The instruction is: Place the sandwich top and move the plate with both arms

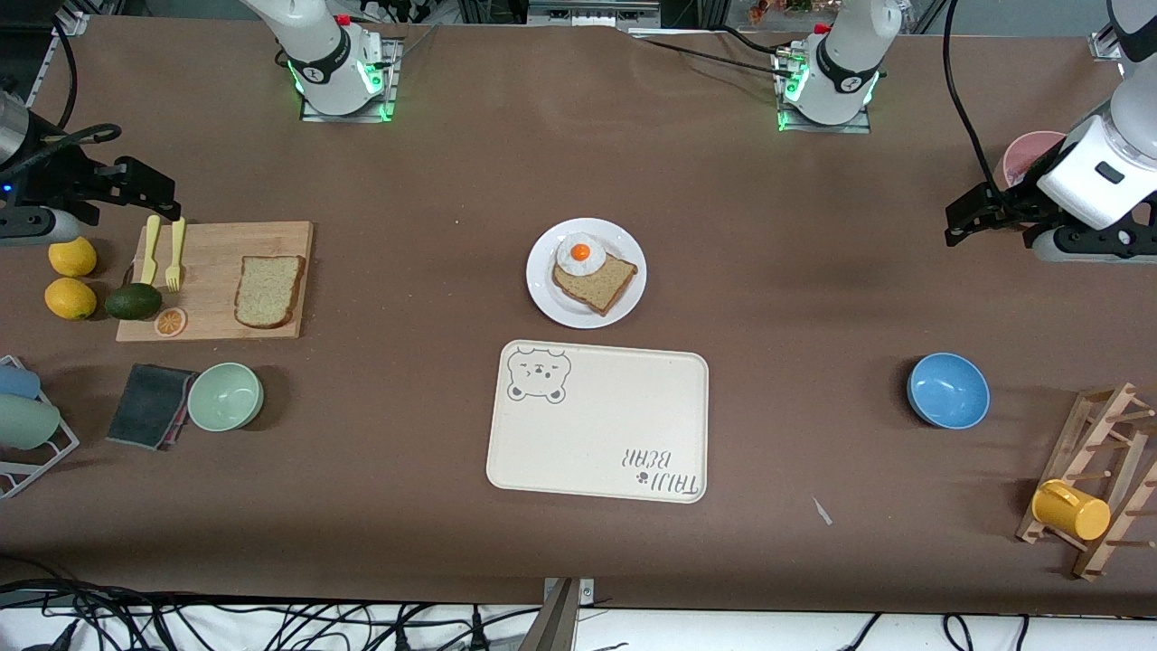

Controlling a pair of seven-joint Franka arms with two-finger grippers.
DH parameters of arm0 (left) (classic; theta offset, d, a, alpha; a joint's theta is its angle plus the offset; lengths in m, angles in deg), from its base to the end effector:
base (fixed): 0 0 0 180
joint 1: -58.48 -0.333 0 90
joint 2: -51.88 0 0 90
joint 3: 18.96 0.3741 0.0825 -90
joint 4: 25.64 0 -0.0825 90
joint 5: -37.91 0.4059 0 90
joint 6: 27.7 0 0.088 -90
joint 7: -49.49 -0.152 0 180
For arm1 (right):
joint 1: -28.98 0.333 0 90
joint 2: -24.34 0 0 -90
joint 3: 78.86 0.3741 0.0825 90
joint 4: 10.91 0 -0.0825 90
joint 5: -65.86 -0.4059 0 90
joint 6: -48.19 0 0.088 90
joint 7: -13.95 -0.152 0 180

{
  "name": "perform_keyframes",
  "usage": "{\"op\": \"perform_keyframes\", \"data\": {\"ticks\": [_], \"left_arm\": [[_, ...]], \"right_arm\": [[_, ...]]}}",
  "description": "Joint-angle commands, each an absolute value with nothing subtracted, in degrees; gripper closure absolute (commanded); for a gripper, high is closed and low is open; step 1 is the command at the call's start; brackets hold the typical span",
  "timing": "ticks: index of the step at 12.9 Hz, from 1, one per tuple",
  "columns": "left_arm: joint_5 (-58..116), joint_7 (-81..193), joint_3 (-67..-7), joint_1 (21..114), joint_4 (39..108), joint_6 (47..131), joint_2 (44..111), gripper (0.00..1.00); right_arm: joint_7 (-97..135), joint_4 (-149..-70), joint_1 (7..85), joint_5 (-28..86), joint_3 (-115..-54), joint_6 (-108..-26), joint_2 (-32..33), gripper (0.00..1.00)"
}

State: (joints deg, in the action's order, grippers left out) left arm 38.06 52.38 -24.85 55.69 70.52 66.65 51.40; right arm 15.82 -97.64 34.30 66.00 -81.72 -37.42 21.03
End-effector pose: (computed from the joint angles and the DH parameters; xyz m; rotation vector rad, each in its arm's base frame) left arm 0.5751 -0.0310 0.5957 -3.1367 0.0061 0.0361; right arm 0.5853 0.0257 0.6256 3.1313 0.1182 -0.1210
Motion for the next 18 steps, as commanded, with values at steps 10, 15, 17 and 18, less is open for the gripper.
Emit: {"op": "perform_keyframes", "data": {"ticks": [10, 15, 17, 18], "left_arm": [[37.47, 50.8, -24.58, 55.58, 70.42, 66.43, 51.09, 0.0], [37.47, 50.8, -24.58, 55.58, 70.42, 66.43, 51.17, 0.0], [37.47, 50.8, -24.5, 55.58, 70.42, 66.43, 51.17, 0.0], [37.47, 50.8, -24.49, 55.58, 70.42, 66.43, 51.09, 0.0]], "right_arm": [[15.36, -96.25, 34.25, 66.65, -81.41, -37.85, 20.82, 0.0], [15.97, -96.25, 33.99, 66.57, -81.59, -37.42, 20.91, 0.0], [16.06, -96.25, 34.07, 66.48, -81.59, -37.5, 20.73, 0.0], [16.06, -96.25, 33.99, 66.48, -81.59, -37.5, 20.73, 0.0]]}}
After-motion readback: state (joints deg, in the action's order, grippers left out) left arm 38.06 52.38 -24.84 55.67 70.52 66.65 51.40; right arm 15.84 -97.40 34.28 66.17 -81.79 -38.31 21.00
